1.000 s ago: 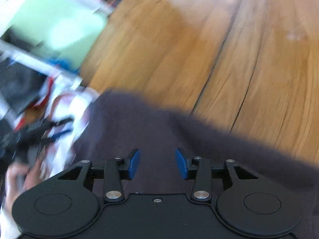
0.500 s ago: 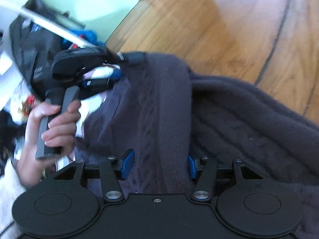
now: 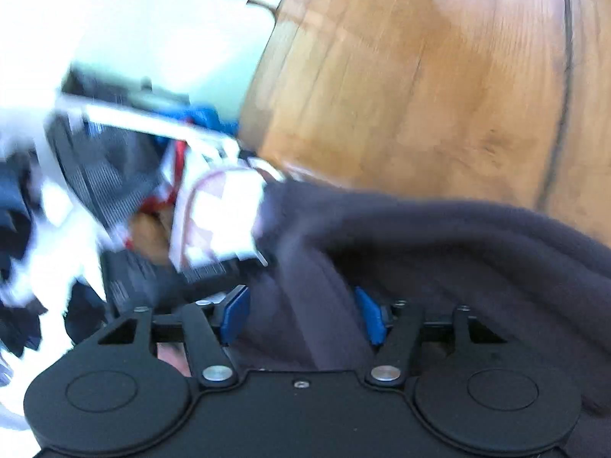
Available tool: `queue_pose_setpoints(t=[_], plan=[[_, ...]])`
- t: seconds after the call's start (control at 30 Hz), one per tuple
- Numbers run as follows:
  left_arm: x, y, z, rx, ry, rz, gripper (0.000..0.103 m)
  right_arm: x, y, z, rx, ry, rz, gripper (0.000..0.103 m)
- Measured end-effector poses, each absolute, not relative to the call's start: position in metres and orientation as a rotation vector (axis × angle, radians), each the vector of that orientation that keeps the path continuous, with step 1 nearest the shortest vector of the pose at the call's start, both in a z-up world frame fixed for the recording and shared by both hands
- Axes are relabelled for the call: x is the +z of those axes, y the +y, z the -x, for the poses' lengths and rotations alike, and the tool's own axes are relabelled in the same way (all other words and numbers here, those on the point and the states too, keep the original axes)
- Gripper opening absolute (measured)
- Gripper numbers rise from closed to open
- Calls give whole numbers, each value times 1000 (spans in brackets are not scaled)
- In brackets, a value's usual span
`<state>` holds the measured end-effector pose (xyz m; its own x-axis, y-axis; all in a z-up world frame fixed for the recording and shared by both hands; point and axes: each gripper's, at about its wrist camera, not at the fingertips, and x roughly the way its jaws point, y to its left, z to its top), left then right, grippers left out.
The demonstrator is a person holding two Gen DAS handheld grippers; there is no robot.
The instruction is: Fold clothes
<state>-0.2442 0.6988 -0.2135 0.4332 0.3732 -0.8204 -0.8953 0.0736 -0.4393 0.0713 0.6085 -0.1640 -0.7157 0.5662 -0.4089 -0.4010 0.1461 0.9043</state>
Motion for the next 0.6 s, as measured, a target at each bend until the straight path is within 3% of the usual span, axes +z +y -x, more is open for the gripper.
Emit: queue_pose_setpoints(t=[0.13,0.17,0.2,0.23,0.27,0.33,0.4,0.6], plan=[[-213,706,239,1030,595,1122,8,-179,642,-74,1542,1870,-135,75],[-213,710,235,1026,595,1118,8,-172,650,-69,1551,1815,-58,73],[-211,712,233,1020,585,1111,8,-163,658,-64,1565,1743,25,55],[-209,715,232,1014,574,1103,9,-154,665,-58,1576,1668,106,27],[-208,717,230,1007,564,1096,9,-141,667,-57,1605,1557,166,22],[-204,725,229,1040,520,1102,27,-115,666,-59,1661,1275,255,21],[-203,735,226,1113,487,1112,37,-113,669,-58,1659,1165,348,19],[-198,748,192,1150,721,878,38,-117,669,-77,1549,1248,436,21]])
